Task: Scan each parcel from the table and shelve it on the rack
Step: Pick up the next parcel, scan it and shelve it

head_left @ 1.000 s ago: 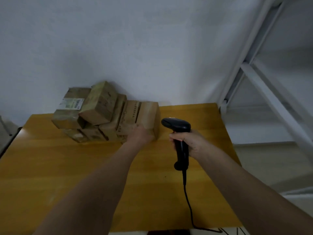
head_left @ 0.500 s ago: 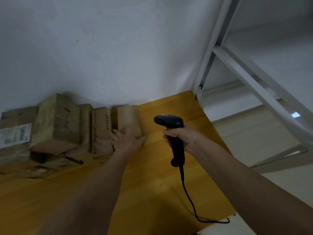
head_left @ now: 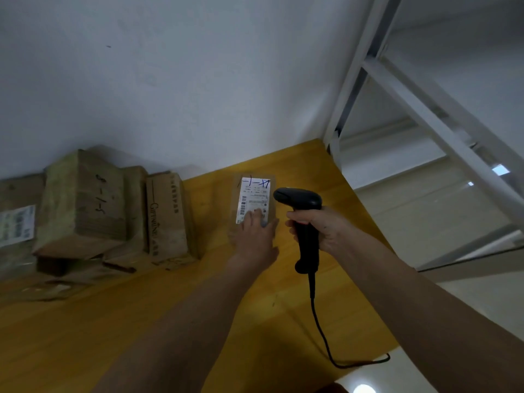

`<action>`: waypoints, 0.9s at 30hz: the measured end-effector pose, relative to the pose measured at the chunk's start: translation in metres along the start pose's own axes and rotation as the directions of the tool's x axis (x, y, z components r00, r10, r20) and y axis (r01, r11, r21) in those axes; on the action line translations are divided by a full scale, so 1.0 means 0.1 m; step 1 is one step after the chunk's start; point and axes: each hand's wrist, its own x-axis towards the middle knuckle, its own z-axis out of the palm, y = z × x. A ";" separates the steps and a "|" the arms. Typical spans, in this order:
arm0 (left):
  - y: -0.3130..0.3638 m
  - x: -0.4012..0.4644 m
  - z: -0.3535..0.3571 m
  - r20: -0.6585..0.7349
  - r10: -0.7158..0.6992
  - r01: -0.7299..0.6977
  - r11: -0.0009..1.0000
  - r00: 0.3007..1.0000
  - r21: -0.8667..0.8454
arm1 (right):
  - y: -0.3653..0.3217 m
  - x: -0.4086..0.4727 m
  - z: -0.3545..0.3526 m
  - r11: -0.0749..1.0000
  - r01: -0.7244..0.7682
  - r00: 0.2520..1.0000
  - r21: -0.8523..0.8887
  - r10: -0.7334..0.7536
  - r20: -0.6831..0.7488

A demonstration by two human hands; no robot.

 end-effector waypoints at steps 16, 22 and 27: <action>-0.38 0.33 -0.02 0.329 -0.513 0.480 0.195 0.793 -0.855 | 0.09 0.33 -0.01 0.999 -0.016 0.997 -0.044 0.012 -0.080; -0.43 0.24 0.10 0.497 -0.360 0.555 0.074 0.789 -0.828 | 0.15 0.52 0.16 0.996 -0.079 0.997 -0.039 0.078 -0.015; -0.35 0.12 0.16 0.497 -0.247 0.505 -0.033 0.832 -0.863 | 0.27 0.52 0.14 0.996 -0.086 0.996 -0.011 0.086 -0.006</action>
